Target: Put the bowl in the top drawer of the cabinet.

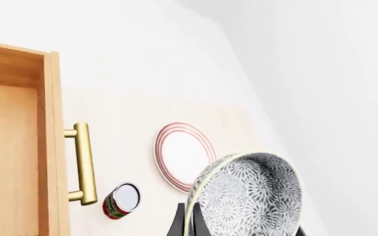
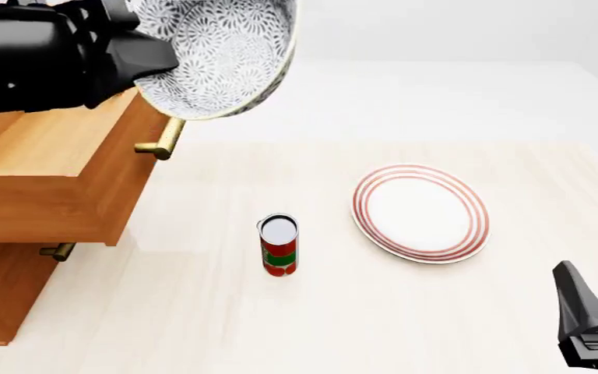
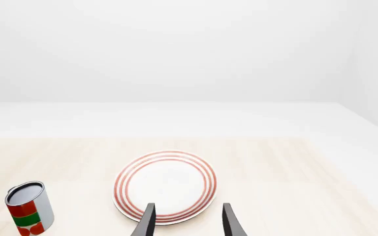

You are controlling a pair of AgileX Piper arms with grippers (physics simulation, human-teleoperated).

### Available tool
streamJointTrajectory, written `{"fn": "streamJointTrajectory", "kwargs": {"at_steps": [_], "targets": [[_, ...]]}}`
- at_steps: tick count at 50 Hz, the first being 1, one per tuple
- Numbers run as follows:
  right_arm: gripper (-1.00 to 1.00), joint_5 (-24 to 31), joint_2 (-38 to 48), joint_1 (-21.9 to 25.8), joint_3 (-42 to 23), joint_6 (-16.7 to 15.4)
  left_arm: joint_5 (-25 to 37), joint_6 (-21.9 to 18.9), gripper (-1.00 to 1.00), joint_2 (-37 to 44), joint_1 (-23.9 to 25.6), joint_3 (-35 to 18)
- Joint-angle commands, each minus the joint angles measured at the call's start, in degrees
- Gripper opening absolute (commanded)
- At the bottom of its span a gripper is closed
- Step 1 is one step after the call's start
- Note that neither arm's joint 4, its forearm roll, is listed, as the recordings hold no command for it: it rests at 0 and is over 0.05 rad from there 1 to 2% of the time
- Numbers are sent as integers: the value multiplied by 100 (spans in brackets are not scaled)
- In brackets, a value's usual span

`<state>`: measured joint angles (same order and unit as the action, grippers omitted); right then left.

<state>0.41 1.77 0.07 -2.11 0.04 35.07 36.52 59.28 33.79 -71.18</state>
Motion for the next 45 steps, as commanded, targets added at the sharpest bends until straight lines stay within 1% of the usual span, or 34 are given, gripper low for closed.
{"fn": "streamJointTrajectory", "kwargs": {"at_steps": [1,20,24,35,45], "targets": [[100,0,1,0,0,0,186,-43,-100,-129,-326,-264],[100,0,-1,0,0,0,523,-120,-100,-239,-942,-622],[100,0,1,0,0,0,597,-161,-100,-186,-1135,-781],[100,0,-1,0,0,0,749,-214,-100,-170,-1444,-1070],[100,0,1,0,0,0,785,-260,-100,-191,-1724,-1106]]}}
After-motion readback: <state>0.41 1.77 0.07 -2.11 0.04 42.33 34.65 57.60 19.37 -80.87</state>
